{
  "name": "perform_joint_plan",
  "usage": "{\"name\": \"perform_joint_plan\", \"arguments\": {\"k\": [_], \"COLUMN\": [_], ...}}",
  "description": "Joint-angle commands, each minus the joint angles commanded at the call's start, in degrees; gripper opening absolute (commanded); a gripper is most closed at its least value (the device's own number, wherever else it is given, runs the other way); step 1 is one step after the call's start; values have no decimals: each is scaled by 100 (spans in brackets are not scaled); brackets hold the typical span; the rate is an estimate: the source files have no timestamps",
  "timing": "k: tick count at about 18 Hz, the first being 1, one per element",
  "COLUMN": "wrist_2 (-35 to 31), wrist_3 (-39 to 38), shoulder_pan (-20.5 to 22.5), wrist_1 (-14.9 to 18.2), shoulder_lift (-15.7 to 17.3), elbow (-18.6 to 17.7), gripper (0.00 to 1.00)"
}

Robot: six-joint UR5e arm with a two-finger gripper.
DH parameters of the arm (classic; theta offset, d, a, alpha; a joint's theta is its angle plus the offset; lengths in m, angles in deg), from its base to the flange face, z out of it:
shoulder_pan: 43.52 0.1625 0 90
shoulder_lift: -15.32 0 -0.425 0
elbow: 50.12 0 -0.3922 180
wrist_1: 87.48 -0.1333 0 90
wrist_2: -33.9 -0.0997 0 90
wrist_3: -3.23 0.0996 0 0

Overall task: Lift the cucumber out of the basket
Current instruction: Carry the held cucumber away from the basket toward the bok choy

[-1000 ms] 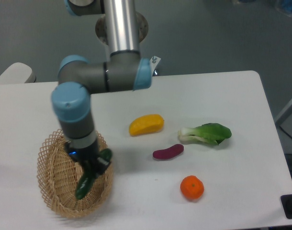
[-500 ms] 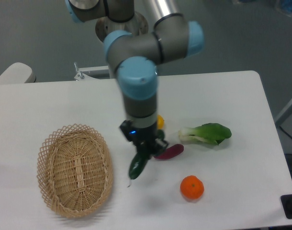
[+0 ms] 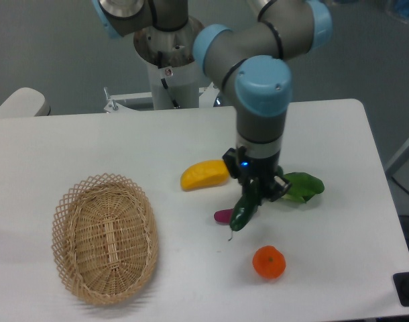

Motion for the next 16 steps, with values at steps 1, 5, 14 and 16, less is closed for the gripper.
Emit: {"name": "perform_joint_plan", "arguments": {"k": [1,5,14,16], "wrist_2": [0,0,9,9], "wrist_3": [53,378,528,528], "shoulder_pan": [52,202,281,273], "wrist_1": [44,79,70,70], "shoulder_lift": [0,0,0,0], "elbow": [18,35,88,97], "gripper": [25,25,25,25]}}
